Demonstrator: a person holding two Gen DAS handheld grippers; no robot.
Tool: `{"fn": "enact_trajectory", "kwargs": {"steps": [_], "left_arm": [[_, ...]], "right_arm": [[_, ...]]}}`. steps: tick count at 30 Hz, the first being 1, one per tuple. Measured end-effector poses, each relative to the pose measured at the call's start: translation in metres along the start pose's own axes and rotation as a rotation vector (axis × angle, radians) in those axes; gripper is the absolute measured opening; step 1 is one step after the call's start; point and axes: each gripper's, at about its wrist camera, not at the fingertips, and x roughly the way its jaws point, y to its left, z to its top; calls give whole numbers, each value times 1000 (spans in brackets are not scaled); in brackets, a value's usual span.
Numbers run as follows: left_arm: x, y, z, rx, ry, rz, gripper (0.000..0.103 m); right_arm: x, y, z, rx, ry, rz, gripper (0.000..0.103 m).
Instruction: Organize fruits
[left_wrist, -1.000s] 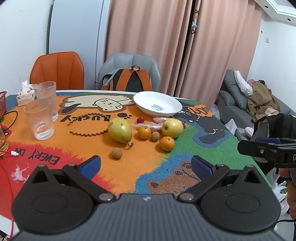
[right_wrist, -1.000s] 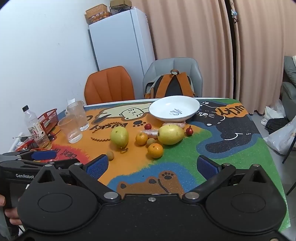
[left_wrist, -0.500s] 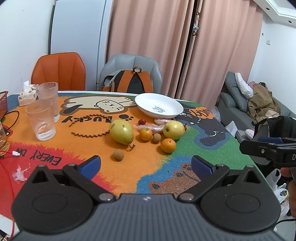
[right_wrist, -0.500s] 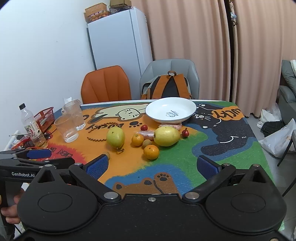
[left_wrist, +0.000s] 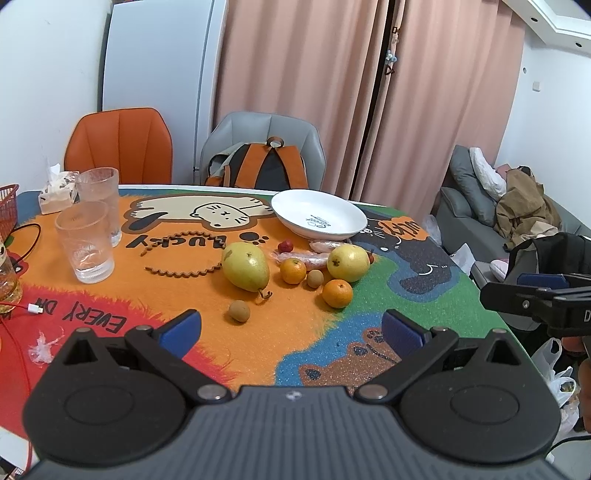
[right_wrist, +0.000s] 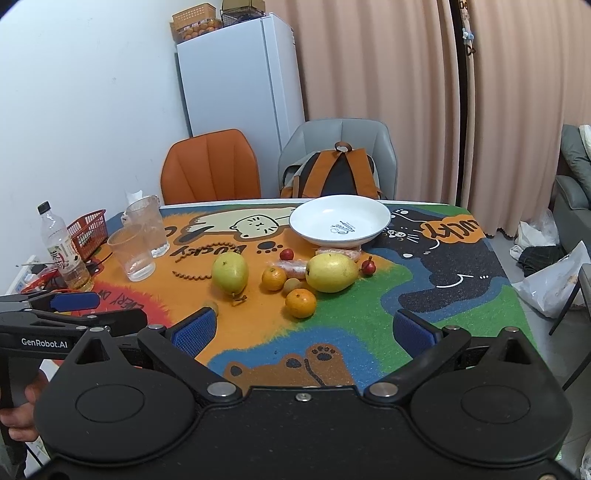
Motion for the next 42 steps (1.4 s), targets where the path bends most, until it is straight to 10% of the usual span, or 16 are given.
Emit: {"fn": "enact_trajectory", "kwargs": {"steps": [42], "left_arm": [[-1, 2, -4, 2, -4, 8, 103]], "right_arm": [[0, 2, -2, -1, 2, -16, 103]]}}
